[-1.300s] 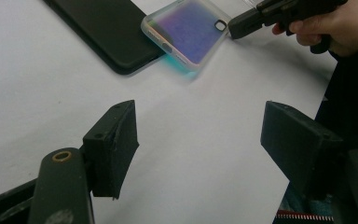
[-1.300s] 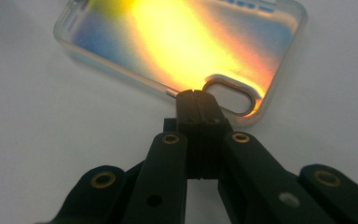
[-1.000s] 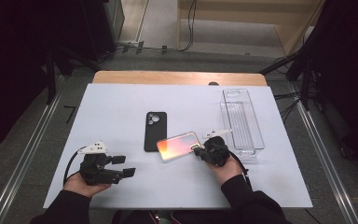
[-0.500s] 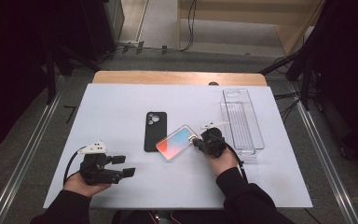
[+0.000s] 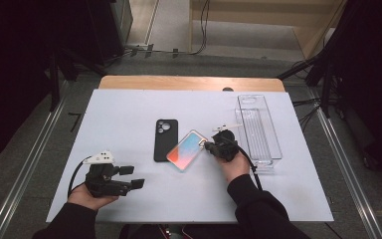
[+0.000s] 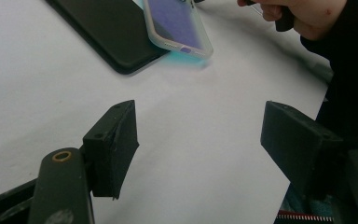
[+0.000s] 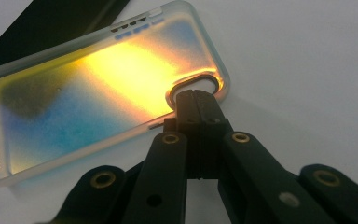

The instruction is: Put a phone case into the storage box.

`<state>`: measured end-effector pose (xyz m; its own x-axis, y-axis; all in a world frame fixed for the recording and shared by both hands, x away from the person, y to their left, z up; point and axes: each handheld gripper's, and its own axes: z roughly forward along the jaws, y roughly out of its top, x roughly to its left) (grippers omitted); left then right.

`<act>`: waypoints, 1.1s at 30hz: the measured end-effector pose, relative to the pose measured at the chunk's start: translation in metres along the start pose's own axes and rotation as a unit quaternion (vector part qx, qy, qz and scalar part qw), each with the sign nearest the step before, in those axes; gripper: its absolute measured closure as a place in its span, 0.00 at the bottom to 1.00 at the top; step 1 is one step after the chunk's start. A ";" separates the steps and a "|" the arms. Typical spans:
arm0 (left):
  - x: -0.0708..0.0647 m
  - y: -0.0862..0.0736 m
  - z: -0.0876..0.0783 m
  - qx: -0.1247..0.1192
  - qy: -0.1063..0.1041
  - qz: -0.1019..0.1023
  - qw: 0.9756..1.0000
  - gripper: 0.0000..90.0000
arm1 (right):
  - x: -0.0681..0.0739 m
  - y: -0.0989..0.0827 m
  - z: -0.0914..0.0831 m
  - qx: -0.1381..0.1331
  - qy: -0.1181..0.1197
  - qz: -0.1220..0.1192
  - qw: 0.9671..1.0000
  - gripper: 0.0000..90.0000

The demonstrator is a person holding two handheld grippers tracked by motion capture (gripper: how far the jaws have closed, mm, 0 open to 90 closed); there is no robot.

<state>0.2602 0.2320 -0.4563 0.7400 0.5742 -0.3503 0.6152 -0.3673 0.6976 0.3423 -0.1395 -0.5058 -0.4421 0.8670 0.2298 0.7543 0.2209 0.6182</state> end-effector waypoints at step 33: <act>-0.001 0.001 0.000 -0.006 -0.004 -0.005 1.000 0.31 | -0.005 -0.020 -0.097 -0.034 0.154 -0.075 0.985 0.41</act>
<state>0.2606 0.2312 -0.4550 0.7364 0.5714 -0.3623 0.6188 -0.3522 0.7022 0.2824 -0.1917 -0.4469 -0.6799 0.6480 0.3433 0.6399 0.2955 0.7094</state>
